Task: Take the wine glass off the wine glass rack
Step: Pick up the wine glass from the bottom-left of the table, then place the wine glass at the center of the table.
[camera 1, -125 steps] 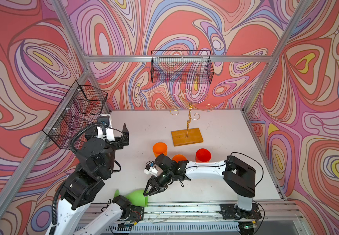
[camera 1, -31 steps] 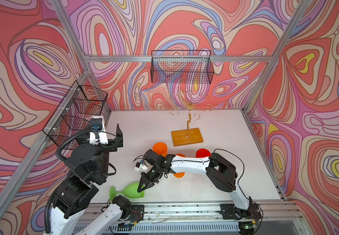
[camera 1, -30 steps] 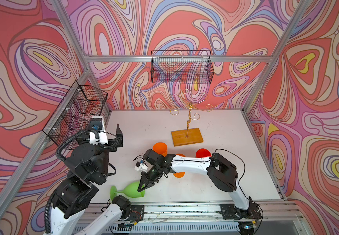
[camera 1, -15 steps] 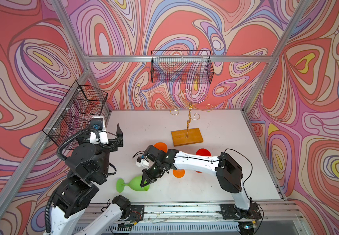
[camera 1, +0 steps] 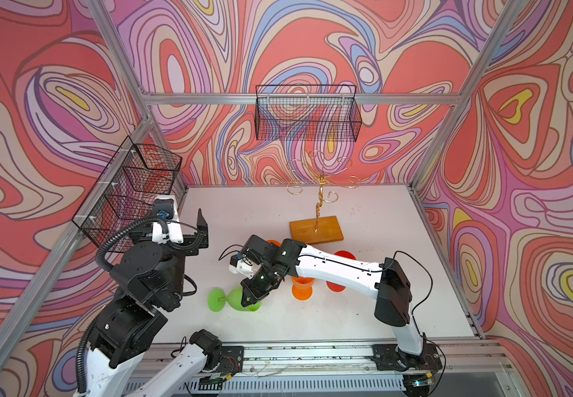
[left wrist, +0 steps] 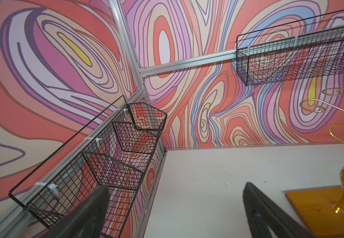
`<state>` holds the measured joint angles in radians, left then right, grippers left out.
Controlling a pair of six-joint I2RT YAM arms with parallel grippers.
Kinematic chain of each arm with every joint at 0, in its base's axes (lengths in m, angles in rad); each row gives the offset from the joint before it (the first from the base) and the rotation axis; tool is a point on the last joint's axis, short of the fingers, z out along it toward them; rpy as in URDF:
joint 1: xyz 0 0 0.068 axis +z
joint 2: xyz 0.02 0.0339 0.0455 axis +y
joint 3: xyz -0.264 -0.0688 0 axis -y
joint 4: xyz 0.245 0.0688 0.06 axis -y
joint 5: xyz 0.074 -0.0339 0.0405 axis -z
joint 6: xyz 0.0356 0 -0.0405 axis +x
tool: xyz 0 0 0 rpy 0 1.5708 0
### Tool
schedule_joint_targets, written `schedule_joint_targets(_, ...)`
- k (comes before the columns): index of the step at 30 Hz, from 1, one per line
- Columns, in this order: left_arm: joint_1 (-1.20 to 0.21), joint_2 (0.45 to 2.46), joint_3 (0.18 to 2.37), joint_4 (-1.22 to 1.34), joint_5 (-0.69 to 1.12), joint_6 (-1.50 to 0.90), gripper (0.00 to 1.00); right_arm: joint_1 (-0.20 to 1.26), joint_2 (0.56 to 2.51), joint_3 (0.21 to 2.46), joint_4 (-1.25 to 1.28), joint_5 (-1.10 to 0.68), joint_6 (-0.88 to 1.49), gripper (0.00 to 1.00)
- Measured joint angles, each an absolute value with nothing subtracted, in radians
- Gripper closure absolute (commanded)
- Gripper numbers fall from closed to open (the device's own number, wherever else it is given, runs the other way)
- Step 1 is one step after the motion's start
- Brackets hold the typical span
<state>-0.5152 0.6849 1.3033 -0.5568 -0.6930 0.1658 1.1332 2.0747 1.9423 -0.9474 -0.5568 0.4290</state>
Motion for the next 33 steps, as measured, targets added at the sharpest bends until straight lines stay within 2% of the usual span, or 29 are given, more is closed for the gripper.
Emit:
schedule_joint_targets(19, -0.515, 0.685, 1.301, -0.557, -0.693, 0.166, 0.00, 1.142, 2.128, 2.256, -1.456, -0.318, 0.235, 1.00)
schedule_joint_targets(33, -0.515, 0.694, 1.298, -0.555, -0.687, 0.165, 0.00, 1.152, 2.129, 2.243, -1.578, -0.241, 0.215, 1.00)
